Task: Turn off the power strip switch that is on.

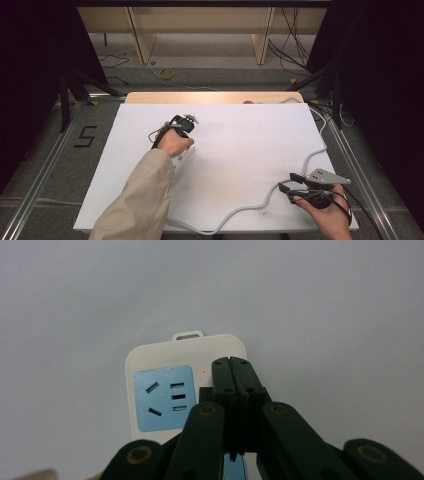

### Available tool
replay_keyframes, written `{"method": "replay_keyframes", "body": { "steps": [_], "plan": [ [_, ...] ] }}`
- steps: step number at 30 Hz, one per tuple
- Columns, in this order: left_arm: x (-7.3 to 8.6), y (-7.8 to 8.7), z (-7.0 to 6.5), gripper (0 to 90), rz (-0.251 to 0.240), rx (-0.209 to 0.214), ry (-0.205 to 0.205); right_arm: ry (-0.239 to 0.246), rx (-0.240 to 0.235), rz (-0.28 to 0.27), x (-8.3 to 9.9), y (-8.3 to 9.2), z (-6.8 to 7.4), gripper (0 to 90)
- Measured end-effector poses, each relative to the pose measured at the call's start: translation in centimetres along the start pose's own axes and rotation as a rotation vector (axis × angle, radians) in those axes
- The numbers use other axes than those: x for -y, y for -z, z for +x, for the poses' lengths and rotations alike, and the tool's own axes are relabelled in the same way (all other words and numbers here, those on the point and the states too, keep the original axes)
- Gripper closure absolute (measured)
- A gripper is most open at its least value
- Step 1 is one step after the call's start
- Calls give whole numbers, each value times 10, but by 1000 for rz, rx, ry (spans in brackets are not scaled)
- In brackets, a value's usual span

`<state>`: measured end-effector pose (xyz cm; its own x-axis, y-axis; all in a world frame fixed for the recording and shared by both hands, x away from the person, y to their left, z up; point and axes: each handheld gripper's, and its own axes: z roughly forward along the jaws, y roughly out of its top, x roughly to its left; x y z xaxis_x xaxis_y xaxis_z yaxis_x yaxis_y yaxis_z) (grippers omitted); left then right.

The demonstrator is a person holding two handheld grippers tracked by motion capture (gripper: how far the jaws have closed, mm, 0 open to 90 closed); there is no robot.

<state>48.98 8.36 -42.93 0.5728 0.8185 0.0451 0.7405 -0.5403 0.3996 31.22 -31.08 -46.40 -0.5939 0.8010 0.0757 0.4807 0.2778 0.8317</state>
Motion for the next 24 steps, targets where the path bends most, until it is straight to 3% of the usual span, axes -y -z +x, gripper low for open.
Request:
{"method": "replay_keyframes", "body": {
  "steps": [24],
  "plan": [
    [-1, -5, 1, 896, 15, -2, 4, 1, -3, 4, 0, 0, 0, 405]
  ]
}}
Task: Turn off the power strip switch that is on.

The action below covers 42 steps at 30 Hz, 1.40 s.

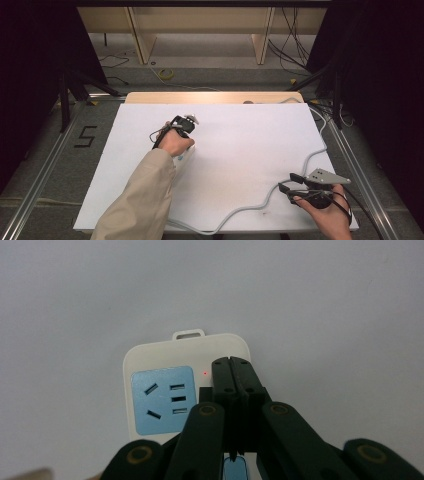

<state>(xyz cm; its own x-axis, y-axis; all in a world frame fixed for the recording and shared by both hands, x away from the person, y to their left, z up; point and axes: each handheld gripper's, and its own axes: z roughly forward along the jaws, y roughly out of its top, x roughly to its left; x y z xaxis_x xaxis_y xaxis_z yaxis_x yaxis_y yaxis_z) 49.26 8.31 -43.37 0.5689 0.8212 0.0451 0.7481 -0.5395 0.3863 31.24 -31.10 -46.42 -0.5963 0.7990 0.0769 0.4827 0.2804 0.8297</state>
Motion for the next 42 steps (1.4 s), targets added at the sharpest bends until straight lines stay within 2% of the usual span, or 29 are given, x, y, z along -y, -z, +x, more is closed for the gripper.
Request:
{"method": "replay_keyframes", "body": {
  "steps": [17, 21, 27, 32, 42],
  "plan": [
    [-1, -2, -1, 896, 0, -7, -5, 1, -2, 3, 0, 0, 0, 404],
    [-1, -2, -2, 896, 5, -29, -20, 1, 0, 2, 0, 0, 0, 404],
    [0, -2, 0, 897, -1, -21, 2, 1, -1, 3, 0, 0, 0, 404],
    [1, -2, -1, 897, -3, -32, -11, 1, -1, 4, 0, 0, 0, 404],
    [0, -2, -2, 898, 4, -37, 5, 2, -1, 4, 0, 0, 0, 404]
  ]
}}
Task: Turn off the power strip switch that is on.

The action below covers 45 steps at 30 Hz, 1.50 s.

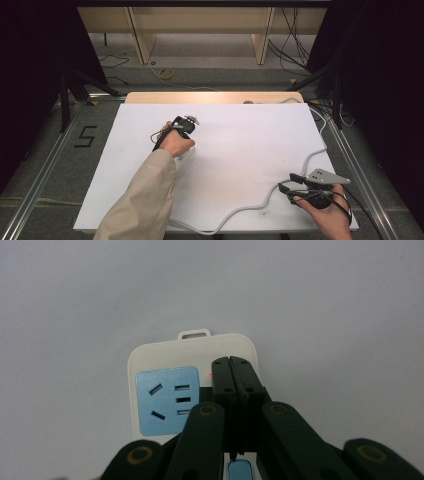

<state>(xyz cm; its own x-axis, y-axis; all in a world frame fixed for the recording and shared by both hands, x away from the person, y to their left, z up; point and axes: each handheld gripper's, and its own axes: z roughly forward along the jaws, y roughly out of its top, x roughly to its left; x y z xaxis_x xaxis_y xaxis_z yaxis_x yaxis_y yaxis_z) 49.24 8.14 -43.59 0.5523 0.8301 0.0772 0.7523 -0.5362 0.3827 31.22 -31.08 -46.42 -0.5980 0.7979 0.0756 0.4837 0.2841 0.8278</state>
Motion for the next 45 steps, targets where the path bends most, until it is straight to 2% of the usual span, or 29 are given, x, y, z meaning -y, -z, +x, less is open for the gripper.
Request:
{"method": "replay_keyframes", "body": {
  "steps": [12, 24, 32, 38, 42, 45],
  "plan": [
    [0, -1, -1, 899, 7, -5, 1, 4, 0, 1, 0, 0, 0, 404],
    [2, -1, 2, 898, -11, 9, 31, 1, 1, 1, 0, 0, 0, 403],
    [2, -1, 0, 899, -11, -1, 13, 4, 1, 0, 0, 0, 0, 403],
    [2, 0, 0, 897, -13, -1, -17, 0, 0, 3, 0, -1, 0, 403],
    [4, 2, 2, 897, -36, 8, -8, 1, 1, 1, 0, 0, 0, 403],
    [8, 6, 4, 895, -53, 33, -2, 1, 1, 1, 0, 0, 0, 403]
  ]
}}
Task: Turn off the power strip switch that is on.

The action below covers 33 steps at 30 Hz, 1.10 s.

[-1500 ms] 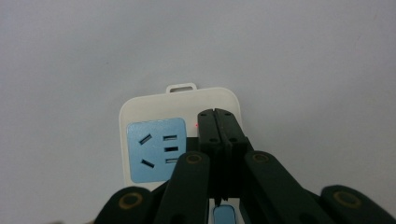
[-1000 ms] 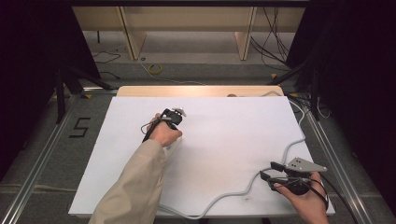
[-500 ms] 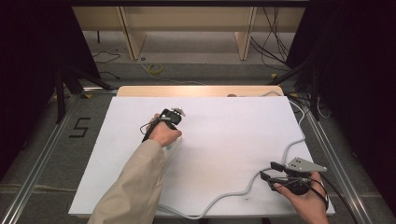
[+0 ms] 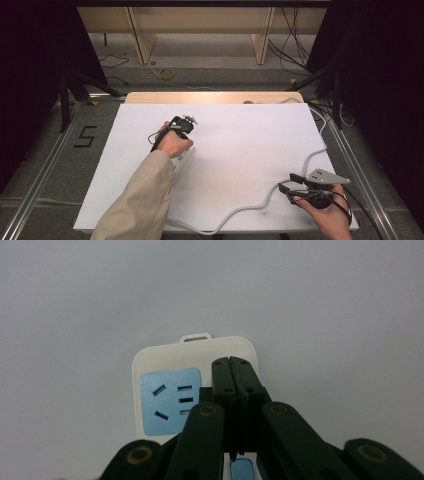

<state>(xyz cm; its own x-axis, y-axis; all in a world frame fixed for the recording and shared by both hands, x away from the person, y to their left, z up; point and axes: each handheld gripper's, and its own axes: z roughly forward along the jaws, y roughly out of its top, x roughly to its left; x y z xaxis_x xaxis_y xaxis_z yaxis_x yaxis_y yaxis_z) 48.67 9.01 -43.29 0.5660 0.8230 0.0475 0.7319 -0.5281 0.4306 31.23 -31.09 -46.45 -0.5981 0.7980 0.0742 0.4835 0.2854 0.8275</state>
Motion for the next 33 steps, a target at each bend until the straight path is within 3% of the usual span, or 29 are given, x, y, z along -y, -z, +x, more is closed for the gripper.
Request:
{"method": "replay_keyframes", "body": {
  "steps": [2, 6, 12, 18, 21, 23, 25, 26, 30, 33],
  "plan": [
    [4, 3, 1, 893, -27, 0, 5, 1, 1, 0, 0, 0, 0, 403],
    [11, 13, 3, 800, -87, 4, 15, -1, 2, -1, 0, 0, 0, 401],
    [34, 36, 8, 654, -240, 42, 4, -5, 1, 0, 0, 0, 0, 400],
    [70, 52, 17, 473, -396, 70, 16, -4, 4, -1, 0, 0, 0, 399],
    [97, 53, 20, 368, -439, 82, 69, -7, 3, 2, 1, -1, 0, 398],
    [118, 53, 22, 334, -485, 70, 95, -8, 3, 1, 1, -1, 0, 397],
    [140, 56, 21, 331, -601, 0, 92, -7, 4, 1, 1, -1, 0, 397],
    [149, 58, 20, 327, -622, -16, 95, -7, 3, 0, 1, 0, 0, 397],
    [176, 62, 20, 265, -654, -31, 146, -8, 4, -6, 1, 0, -1, 396],
    [189, 60, 25, 235, -639, -63, 166, -12, 5, -4, 1, 0, -1, 395]
  ]
}}
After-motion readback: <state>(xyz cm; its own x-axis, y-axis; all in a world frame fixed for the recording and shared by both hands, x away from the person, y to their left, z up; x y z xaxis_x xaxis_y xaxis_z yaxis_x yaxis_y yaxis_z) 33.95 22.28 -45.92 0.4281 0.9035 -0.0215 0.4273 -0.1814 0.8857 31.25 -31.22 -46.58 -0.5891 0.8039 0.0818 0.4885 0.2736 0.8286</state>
